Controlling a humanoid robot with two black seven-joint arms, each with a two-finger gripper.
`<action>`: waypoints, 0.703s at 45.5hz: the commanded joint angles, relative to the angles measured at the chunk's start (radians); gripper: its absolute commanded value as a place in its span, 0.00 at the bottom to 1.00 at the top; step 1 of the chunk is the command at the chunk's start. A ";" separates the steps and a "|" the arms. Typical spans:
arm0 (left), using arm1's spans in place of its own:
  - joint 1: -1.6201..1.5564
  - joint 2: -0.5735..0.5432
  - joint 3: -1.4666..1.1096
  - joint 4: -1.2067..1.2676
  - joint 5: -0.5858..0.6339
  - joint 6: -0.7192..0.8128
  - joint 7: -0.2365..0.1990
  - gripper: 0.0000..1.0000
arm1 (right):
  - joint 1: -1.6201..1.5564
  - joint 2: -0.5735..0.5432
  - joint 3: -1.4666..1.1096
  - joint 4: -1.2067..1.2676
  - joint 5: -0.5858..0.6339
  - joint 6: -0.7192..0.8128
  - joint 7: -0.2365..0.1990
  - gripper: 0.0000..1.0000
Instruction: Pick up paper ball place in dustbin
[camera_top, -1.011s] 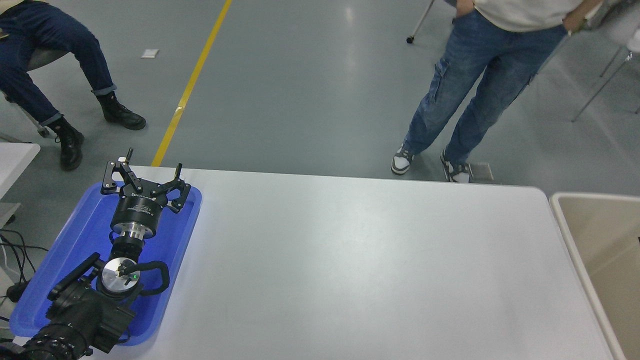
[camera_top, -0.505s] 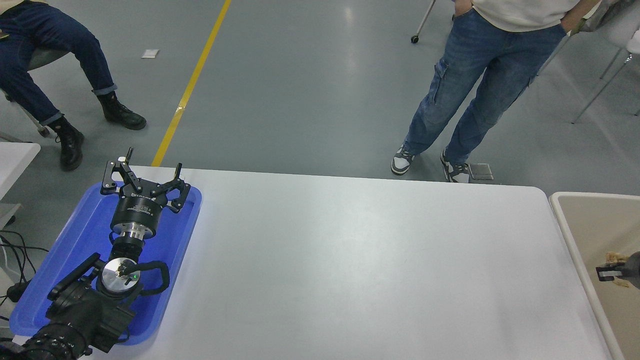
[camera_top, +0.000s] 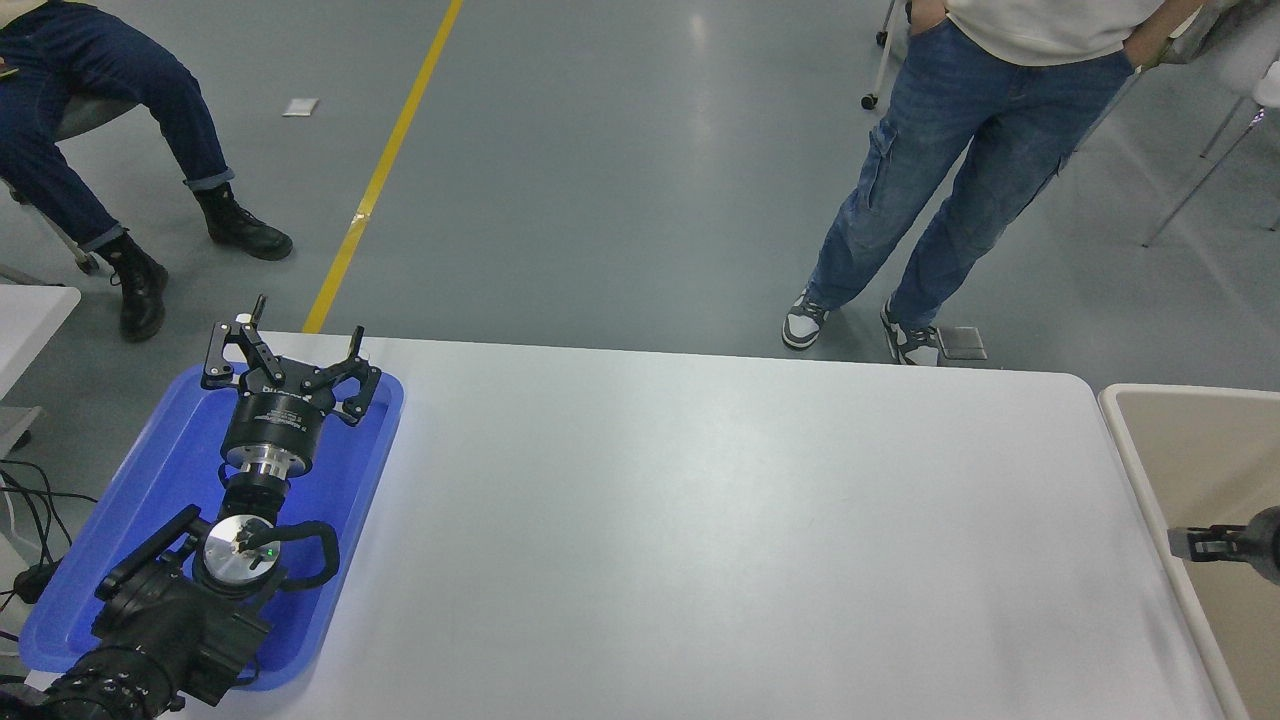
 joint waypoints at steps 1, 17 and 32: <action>0.000 0.000 0.000 0.000 0.000 0.001 0.000 1.00 | 0.079 -0.009 0.297 0.095 0.056 -0.002 -0.016 1.00; 0.000 0.000 0.000 0.000 0.000 0.001 0.000 1.00 | 0.101 -0.052 0.972 0.525 0.359 0.015 -0.019 1.00; 0.000 0.000 0.002 0.000 0.000 0.001 0.000 1.00 | 0.058 0.036 1.104 0.714 0.976 0.041 -0.004 1.00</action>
